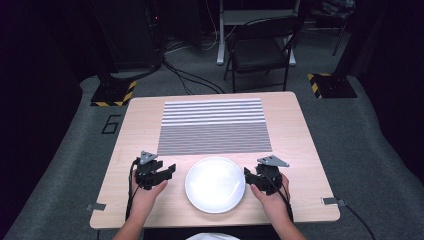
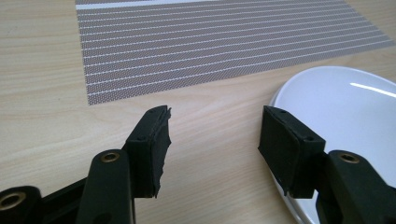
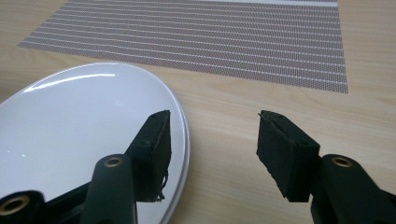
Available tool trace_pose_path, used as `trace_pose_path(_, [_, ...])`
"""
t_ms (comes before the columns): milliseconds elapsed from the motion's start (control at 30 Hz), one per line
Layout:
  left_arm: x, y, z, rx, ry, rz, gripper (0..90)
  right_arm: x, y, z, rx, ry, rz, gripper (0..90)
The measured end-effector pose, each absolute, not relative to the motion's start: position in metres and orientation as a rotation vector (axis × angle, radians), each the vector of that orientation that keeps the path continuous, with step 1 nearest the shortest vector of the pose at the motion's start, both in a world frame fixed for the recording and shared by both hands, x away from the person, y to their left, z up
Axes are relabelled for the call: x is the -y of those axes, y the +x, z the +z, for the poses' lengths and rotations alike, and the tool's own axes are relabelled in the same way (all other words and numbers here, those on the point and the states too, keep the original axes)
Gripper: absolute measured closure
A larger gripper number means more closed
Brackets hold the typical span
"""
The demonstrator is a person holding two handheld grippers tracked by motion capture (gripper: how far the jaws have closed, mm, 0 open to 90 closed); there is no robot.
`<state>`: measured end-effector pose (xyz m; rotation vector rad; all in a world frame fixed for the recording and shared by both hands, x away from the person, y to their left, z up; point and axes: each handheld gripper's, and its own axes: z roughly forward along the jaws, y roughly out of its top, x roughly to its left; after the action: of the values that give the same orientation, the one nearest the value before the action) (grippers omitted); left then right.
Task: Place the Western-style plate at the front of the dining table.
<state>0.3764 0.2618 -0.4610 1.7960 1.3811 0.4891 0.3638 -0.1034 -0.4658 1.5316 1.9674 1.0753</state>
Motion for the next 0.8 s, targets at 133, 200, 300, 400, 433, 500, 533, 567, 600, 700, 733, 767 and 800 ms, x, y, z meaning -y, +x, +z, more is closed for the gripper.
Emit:
trace_pose_path(133, [-0.257, 0.373, -0.460, -1.382, 1.793, 0.479, 43.1, 0.104, 0.362, -0.466, -1.962, 1.554, 1.083, 45.7])
trace_pose_path(200, [-0.254, 0.370, -0.460, -1.385, 1.781, 0.472, 42.6, 0.103, 0.360, -0.463, -1.954, 1.565, 1.096, 45.6])
trace_pose_path(300, [-0.251, 0.367, -0.461, -1.390, 1.771, 0.459, 42.6, 0.102, 0.357, -0.462, -1.941, 1.568, 1.117, 45.2])
trace_pose_path(400, [-0.250, 0.365, -0.464, -1.398, 1.766, 0.417, 45.6, 0.100, 0.355, -0.463, -1.942, 1.579, 1.126, 45.2])
trace_pose_path(433, [-0.248, 0.365, -0.466, -1.401, 1.771, 0.408, 46.2, 0.099, 0.354, -0.464, -1.938, 1.577, 1.124, 45.1])
trace_pose_path(500, [-0.246, 0.364, -0.471, -1.394, 1.781, 0.385, 49.0, 0.097, 0.354, -0.467, -1.945, 1.586, 1.124, 45.3])
trace_pose_path(533, [-0.246, 0.364, -0.472, -1.388, 1.784, 0.380, 49.3, 0.097, 0.354, -0.468, -1.945, 1.581, 1.132, 45.8])
trace_pose_path(567, [-0.246, 0.364, -0.472, -1.388, 1.784, 0.380, 50.1, 0.097, 0.353, -0.469, -1.947, 1.582, 1.135, 46.3])
trace_pose_path(600, [-0.246, 0.363, -0.476, -1.382, 1.781, 0.359, 51.9, 0.096, 0.353, -0.469, -1.948, 1.583, 1.138, 47.0])
trace_pose_path(700, [-0.245, 0.361, -0.479, -1.380, 1.779, 0.337, 53.7, 0.096, 0.352, -0.474, -1.955, 1.576, 1.131, 48.6])
trace_pose_path(733, [-0.245, 0.360, -0.482, -1.369, 1.782, 0.326, 54.6, 0.096, 0.352, -0.476, -1.957, 1.576, 1.129, 49.3])
trace_pose_path(767, [-0.245, 0.360, -0.482, -1.369, 1.782, 0.326, 54.9, 0.096, 0.352, -0.476, -1.957, 1.576, 1.129, 49.3])
trace_pose_path(800, [-0.244, 0.360, -0.483, -1.367, 1.781, 0.313, 54.9, 0.095, 0.352, -0.477, -1.958, 1.591, 1.135, 50.0])
